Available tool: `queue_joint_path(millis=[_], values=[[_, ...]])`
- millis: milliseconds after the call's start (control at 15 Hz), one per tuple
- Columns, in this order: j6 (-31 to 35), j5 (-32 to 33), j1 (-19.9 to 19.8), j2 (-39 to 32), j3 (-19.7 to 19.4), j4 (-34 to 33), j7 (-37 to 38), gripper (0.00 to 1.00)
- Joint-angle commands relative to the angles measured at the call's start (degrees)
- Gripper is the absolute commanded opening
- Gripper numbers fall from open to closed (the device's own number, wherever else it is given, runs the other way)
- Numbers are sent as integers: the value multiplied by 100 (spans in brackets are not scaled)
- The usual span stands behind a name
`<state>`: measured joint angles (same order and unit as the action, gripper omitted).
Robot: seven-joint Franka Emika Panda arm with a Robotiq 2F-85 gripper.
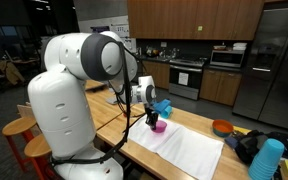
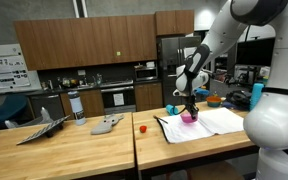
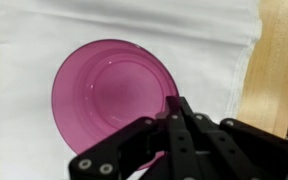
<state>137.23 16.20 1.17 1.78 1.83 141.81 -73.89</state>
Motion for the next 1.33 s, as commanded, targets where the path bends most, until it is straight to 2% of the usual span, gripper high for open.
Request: queue_joint_path(millis=[0, 133, 600, 867, 1267], values=[[169, 594, 32, 634, -3, 577, -60, 1], [401, 789, 11, 828, -55, 825, -235, 1], [1232, 788, -78, 1286, -349, 1644, -739, 1], [1466, 904, -317, 1290, -558, 1836, -695, 1], [1730, 1140, -646, 1009, -768, 1701, -677, 1]])
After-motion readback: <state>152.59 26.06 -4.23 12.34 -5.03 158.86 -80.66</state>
